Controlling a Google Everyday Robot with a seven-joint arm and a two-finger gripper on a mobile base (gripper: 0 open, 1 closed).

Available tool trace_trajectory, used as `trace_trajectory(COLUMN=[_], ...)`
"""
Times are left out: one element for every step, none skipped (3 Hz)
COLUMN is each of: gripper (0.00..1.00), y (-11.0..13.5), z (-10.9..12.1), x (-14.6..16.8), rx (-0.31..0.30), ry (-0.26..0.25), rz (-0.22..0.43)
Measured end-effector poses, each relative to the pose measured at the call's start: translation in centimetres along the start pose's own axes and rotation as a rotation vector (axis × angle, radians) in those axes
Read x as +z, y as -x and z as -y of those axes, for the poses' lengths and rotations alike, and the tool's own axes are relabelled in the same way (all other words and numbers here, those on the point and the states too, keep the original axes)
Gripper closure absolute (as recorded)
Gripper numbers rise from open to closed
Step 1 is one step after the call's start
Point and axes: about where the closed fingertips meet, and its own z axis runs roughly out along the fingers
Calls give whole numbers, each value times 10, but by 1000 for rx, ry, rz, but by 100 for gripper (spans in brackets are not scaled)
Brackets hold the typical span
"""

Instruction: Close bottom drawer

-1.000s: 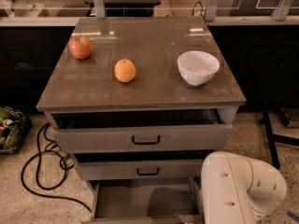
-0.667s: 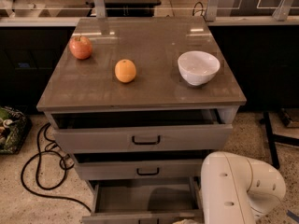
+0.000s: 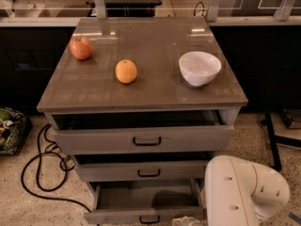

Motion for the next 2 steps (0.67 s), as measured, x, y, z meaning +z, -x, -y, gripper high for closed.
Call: trace_trajectory(gripper=[100, 100], y=[2, 3], z=[16, 22], x=[0, 0], rx=[-22, -32], ry=[-66, -91], rz=[2, 5])
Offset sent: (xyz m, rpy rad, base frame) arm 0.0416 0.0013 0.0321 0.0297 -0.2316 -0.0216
